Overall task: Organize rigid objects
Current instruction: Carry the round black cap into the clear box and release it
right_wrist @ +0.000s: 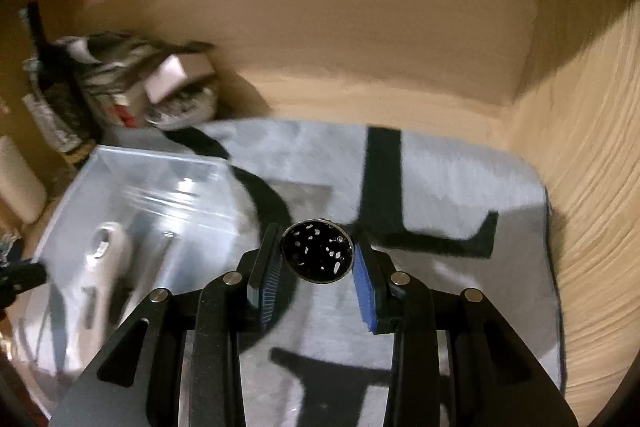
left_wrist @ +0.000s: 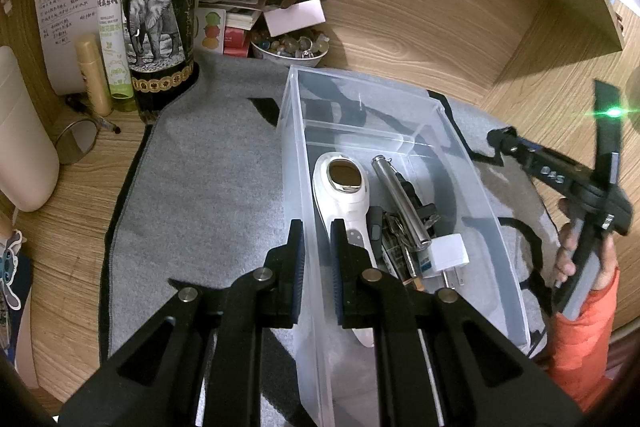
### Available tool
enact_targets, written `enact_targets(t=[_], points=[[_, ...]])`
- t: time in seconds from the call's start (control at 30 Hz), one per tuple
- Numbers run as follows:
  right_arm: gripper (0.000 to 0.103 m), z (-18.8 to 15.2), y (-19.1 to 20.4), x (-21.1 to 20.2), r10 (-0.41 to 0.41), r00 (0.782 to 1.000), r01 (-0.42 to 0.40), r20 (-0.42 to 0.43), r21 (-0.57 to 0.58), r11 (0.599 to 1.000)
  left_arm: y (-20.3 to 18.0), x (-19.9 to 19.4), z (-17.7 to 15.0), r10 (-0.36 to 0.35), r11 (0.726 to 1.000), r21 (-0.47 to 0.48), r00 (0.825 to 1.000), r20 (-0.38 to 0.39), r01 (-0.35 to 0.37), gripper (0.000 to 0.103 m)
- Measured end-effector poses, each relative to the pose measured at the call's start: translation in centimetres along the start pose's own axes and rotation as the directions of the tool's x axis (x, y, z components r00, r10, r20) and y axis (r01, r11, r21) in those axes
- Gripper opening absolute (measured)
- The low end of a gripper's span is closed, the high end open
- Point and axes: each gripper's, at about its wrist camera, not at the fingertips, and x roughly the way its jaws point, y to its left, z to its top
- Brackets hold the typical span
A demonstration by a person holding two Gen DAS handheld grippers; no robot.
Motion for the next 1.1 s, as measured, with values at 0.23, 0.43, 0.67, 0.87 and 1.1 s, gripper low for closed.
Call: enact_targets(t=[0.23,0.43,0.67,0.87,1.1], points=[[0.031,1.0,3.4,-2.5,0.052,0.995,-0.046,0.08,-0.081,0.996,0.0,0.0,0.0,0.0,1.0,0.001,1.0,0.0,0.0,0.01],[0.031,1.0,5.9,-3.6,0.101,0.99,-0.086,0.099,-0.141,0.986,0.0,0.0,0.0,0.0,1.0,0.001,1.0,0.0,0.0,0.01],[0.031,0.5,8.1,-2.9,0.151,0.987,-0.138,0.057,-0.188,0.972,0.0,0.0,0.0,0.001,1.0,0.002,1.0,0.0,-0.001,0.01],[0.031,-0.3,9.4,-1.5,0.172,0.985,-0.169,-0.005,-0.22,0.961,0.1,0.0,0.0,0.0,1.0,0.0,1.0,0.0,0.0,0.01],[0.031,-1.2,10.7,0.4,0.186,0.978,-0.205,-0.098,-0.259,0.944,0.1,0.0,0.0,0.001,1.0,0.002,1.0,0.0,-0.001,0.01]])
